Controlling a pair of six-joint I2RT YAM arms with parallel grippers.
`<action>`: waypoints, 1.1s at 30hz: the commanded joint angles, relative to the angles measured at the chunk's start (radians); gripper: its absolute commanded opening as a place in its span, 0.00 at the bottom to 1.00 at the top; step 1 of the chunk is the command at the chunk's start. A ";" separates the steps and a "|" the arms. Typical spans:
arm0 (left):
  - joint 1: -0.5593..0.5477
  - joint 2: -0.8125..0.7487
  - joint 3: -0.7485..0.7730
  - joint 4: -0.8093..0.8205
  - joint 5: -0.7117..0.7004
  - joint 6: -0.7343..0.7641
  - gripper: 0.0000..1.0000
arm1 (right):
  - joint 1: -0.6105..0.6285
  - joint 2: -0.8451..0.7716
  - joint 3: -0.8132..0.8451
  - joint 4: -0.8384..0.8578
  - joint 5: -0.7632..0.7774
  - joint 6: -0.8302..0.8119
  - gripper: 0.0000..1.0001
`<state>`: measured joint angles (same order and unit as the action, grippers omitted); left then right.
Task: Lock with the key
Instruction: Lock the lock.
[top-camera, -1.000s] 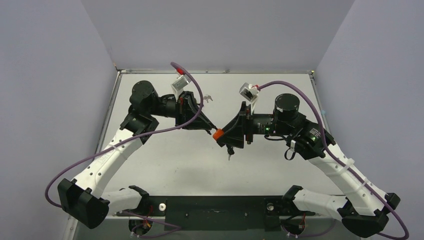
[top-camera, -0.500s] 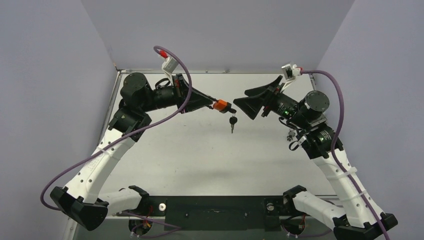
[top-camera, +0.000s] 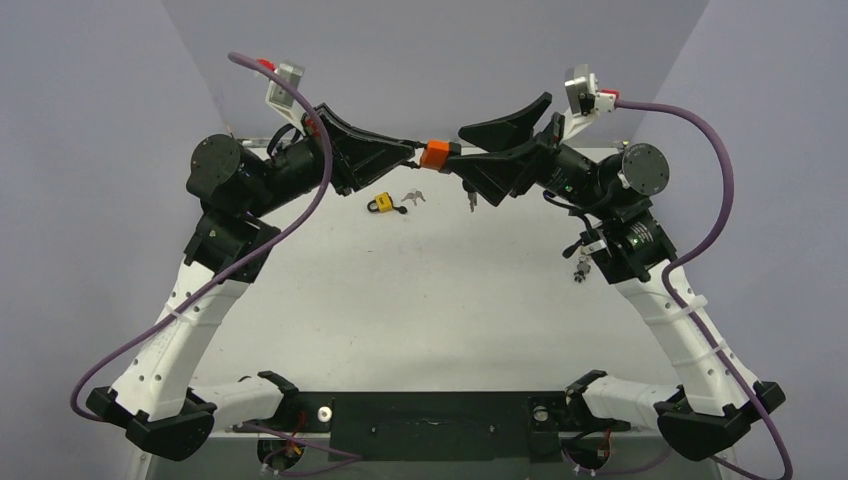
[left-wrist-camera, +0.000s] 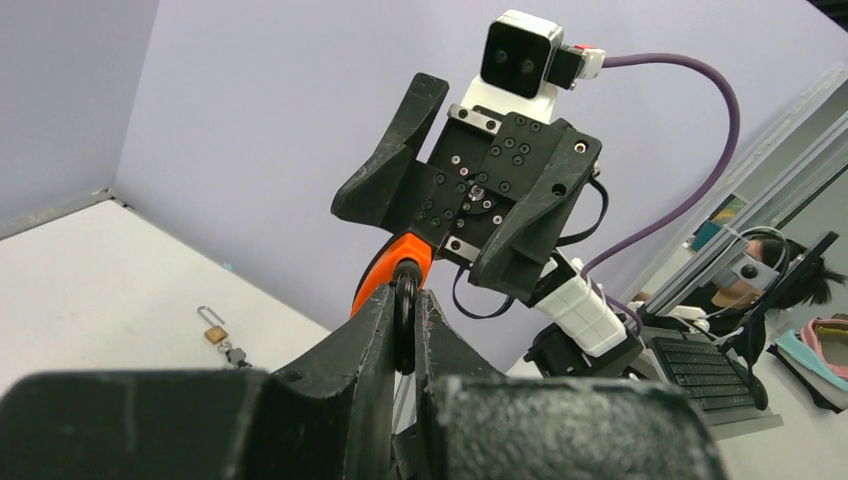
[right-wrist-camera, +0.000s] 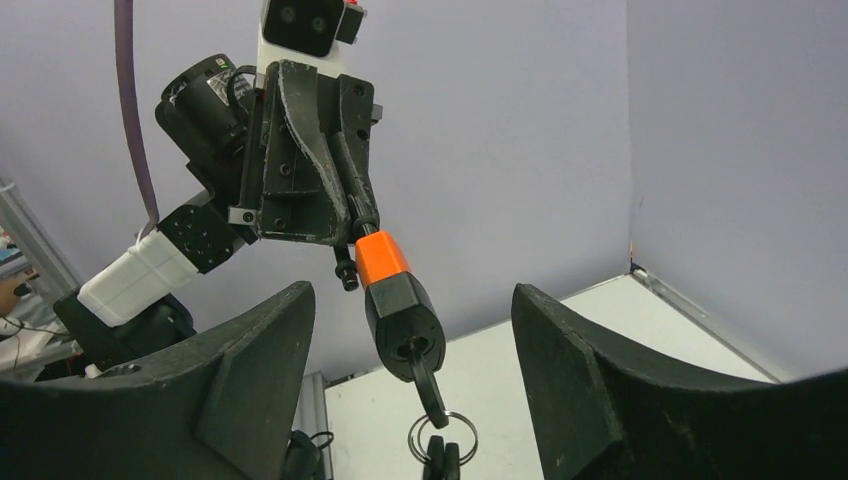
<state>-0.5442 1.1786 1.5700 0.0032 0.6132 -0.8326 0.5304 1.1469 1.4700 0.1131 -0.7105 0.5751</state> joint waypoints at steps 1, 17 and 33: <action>-0.009 0.002 0.083 0.067 -0.044 -0.038 0.00 | 0.041 0.044 0.093 0.008 -0.030 -0.065 0.66; -0.009 -0.010 0.079 0.071 -0.023 -0.034 0.00 | 0.088 0.042 0.066 0.064 -0.051 -0.010 0.36; -0.010 -0.005 0.059 0.071 -0.004 -0.030 0.00 | 0.102 0.047 0.045 0.120 -0.069 0.045 0.19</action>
<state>-0.5491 1.1812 1.6165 0.0048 0.6178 -0.8612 0.6231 1.2034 1.5089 0.1497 -0.7605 0.5976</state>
